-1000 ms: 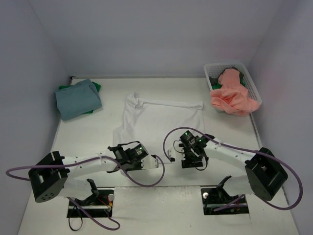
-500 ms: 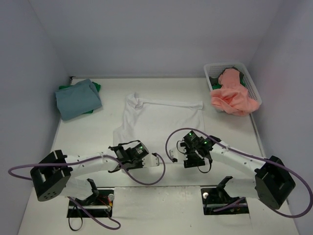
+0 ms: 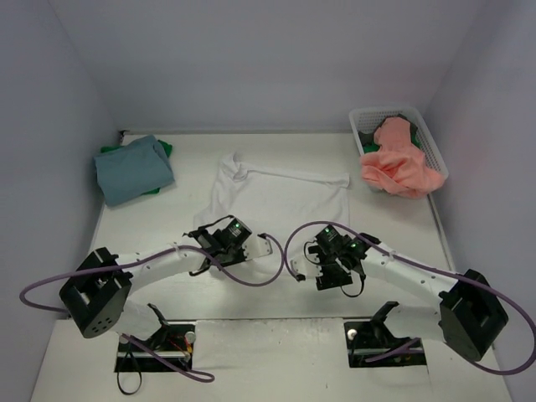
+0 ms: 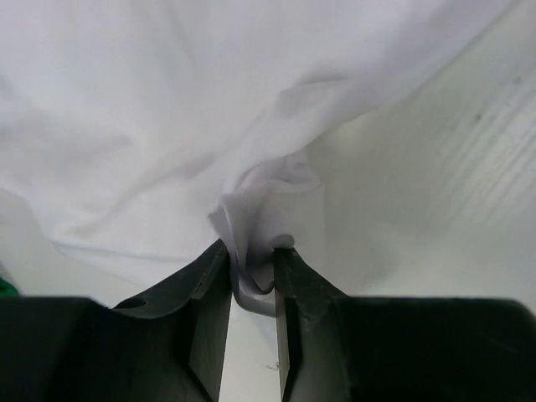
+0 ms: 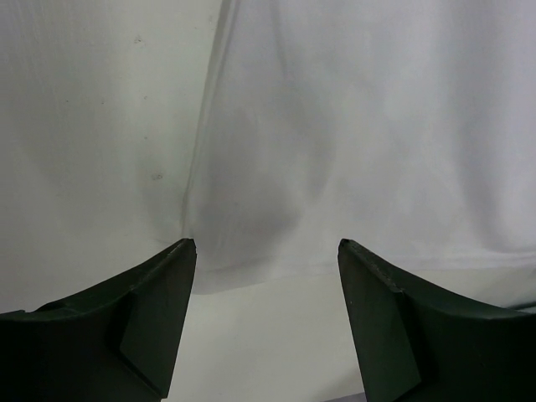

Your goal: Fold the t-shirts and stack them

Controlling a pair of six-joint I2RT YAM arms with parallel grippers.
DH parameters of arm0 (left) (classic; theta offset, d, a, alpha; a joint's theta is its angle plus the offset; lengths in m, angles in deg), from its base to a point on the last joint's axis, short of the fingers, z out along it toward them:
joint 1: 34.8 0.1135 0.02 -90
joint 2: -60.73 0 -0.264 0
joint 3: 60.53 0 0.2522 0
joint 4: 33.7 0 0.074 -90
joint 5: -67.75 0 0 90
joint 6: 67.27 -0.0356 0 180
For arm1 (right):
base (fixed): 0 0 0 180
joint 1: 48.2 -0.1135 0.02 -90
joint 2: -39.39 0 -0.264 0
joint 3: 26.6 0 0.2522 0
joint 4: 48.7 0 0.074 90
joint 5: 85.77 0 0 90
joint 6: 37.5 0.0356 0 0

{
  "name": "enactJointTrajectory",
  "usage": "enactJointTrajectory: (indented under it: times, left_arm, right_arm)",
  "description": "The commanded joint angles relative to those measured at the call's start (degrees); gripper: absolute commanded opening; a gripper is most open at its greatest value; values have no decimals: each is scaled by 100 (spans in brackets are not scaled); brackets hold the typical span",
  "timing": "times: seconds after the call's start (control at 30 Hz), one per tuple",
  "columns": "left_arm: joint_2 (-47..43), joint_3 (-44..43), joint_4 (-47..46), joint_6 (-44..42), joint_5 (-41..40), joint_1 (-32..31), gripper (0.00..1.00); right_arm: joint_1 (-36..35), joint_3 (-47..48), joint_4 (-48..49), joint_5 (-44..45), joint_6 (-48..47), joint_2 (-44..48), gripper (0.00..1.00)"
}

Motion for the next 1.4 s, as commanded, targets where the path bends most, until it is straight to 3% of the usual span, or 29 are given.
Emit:
enactJointTrajectory:
  times: [0.0,0.5,0.6,0.7,0.83,0.93,1.07,1.23,1.37]
  left_arm:
    - [-47,-516,-35,-169,164,154,21]
    - [-161,-473,9,-152,199,180,21]
    - [-231,-438,0,-151,216,215,21]
    - [-319,-411,27,-178,225,250,21]
    - [-398,-402,62,-152,225,277,21]
    - [-512,-385,97,-160,173,285,21]
    - [-906,-437,193,-169,-12,443,21]
    - [-1241,-569,325,-388,-196,671,21]
    - [-1505,-973,632,-398,-56,1067,21]
  right_arm:
    - [-56,13,-154,-96,-148,-199,66]
    - [-223,30,-127,19,-377,-1052,64]
    - [-223,39,-110,54,-307,-1140,51]
    - [-223,30,-66,63,-175,-1105,19]
    - [-206,56,-22,19,97,-912,0]
    - [-92,162,31,-8,256,-606,0]
    - [697,1089,66,-358,440,53,0]
    - [1375,1576,66,-438,458,424,0]
    - [1517,1849,75,-500,572,582,0]
